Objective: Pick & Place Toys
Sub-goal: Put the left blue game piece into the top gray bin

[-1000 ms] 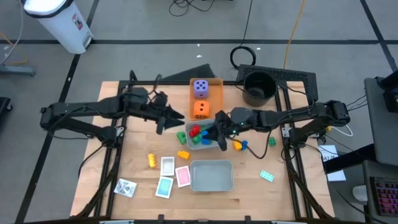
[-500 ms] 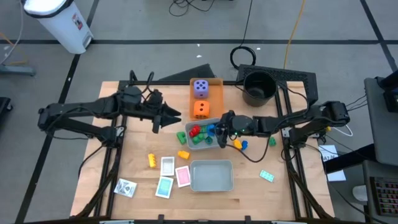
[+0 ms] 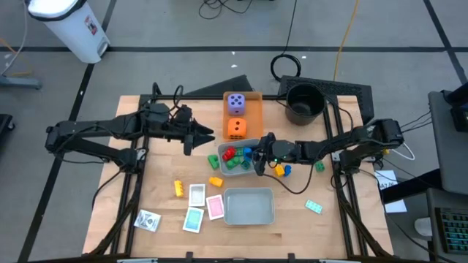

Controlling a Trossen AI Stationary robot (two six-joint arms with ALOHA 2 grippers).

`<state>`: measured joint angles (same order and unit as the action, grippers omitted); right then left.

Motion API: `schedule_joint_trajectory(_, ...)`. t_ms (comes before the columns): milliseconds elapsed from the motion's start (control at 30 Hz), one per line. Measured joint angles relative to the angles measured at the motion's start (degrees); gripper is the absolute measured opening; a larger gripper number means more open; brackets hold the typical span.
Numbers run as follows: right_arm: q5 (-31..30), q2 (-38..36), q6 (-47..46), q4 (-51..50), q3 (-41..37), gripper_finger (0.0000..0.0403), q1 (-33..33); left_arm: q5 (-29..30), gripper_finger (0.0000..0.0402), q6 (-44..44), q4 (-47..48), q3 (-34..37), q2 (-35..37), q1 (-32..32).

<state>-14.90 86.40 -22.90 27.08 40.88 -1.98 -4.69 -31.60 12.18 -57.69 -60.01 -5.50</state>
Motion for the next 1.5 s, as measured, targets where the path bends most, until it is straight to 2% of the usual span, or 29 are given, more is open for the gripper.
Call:
schedule_joint_trajectory(133, 0.11, 2.25, 0.33, 3.14, 0.29, 0.0111, -0.02, 0.22, 0.0186, -0.04, 0.00, 0.00, 0.00, 0.01)
schedule_joint_trajectory(367, 0.23, 6.18, 6.66, 3.21, 4.75, 0.0110, 0.30, 0.29, 0.0186, -0.18, 0.00, 0.00, 0.00, 0.02)
schedule_joint_trajectory(533, 5.36, 10.52, 7.13, 2.64, 7.79, 0.0114, 2.67, 0.29, 0.0186, -0.44, 0.02, 0.00, 0.00, 0.02)
schedule_joint_trajectory(633, 6.04, 11.59, 7.00, 1.74, 8.39, 0.0116, 4.02, 0.29, 0.0186, -0.69, 0.02, 0.00, 0.00, 0.01)
schedule_joint_trajectory(833, 7.59, 11.66, 7.40, 0.07, 8.35, 0.0110, 5.84, 0.24, 0.0186, -0.89, 0.07, 0.00, 0.00, 0.02)
schedule_joint_trajectory(1200, 4.48, 11.68, 9.06, -0.76, 8.35, 0.0112, 7.26, 0.27, 0.0187, -0.46, 0.20, 0.00, 0.00, 0.02)
schedule_joint_trajectory(1500, 4.48, 11.66, 9.09, -0.85, 8.35, 0.0129, 7.26, 0.27, 0.0186, -0.35, 0.24, 0.00, 0.00, 0.02)
